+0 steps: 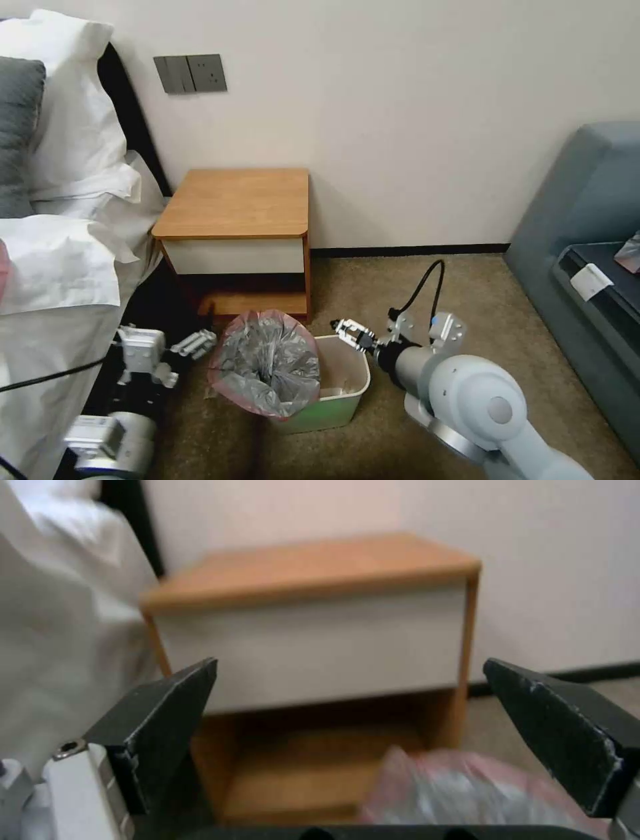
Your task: Pick up the garbage bag from the table and place it over the trash can.
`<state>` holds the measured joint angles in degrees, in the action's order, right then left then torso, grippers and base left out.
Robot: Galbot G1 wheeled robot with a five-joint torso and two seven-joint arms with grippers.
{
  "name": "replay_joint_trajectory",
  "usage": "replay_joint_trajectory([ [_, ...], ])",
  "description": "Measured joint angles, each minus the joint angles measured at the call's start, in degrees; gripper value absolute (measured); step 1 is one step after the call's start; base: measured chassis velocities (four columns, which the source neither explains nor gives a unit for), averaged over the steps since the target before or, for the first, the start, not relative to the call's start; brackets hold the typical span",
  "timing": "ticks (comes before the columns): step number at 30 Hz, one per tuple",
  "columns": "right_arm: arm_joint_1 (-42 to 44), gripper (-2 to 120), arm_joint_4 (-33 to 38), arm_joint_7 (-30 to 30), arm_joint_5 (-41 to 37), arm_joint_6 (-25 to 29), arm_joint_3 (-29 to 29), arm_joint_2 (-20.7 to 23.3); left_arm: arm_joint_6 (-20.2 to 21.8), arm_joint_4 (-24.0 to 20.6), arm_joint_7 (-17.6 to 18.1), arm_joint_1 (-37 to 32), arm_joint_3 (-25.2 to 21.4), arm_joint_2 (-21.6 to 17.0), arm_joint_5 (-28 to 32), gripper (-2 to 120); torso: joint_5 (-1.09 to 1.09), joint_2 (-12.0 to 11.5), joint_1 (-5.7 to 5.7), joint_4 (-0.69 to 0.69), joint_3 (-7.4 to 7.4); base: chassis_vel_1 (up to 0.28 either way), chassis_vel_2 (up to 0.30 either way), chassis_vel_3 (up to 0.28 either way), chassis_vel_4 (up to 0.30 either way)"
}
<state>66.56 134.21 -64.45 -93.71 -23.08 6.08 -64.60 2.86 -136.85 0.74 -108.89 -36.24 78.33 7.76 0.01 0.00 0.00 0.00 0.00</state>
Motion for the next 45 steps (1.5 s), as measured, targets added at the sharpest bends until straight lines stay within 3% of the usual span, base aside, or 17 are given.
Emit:
replay_joint_trajectory([
  [4,0.35,100,0.13,0.21,0.01,0.01,1.59,0.17,1.39,2.52,3.06,0.05,4.78,-0.29,-0.87,88,0.00,0.00,0.00,0.00,0.00,0.000,0.000,0.000,0.000],
  [13,1.51,100,-0.21,0.73,0.70,0.20,2.38,-0.33,4.28,6.25,4.92,0.32,9.77,-0.62,-1.49,69,0.00,0.00,0.00,-0.01,0.00,0.000,0.000,0.000,0.000],
  [25,2.34,100,-1.21,1.40,2.09,0.31,2.07,-1.08,8.98,7.67,9.39,1.03,10.99,-0.95,0.33,76,-0.01,-0.01,0.00,0.00,0.00,0.000,0.000,0.000,0.000],
  [45,3.95,100,-2.99,2.86,5.35,0.73,2.03,-1.47,12.73,10.97,11.10,3.97,13.30,-1.58,3.84,65,-0.01,0.00,0.00,0.00,0.00,0.000,0.000,0.000,0.000],
])
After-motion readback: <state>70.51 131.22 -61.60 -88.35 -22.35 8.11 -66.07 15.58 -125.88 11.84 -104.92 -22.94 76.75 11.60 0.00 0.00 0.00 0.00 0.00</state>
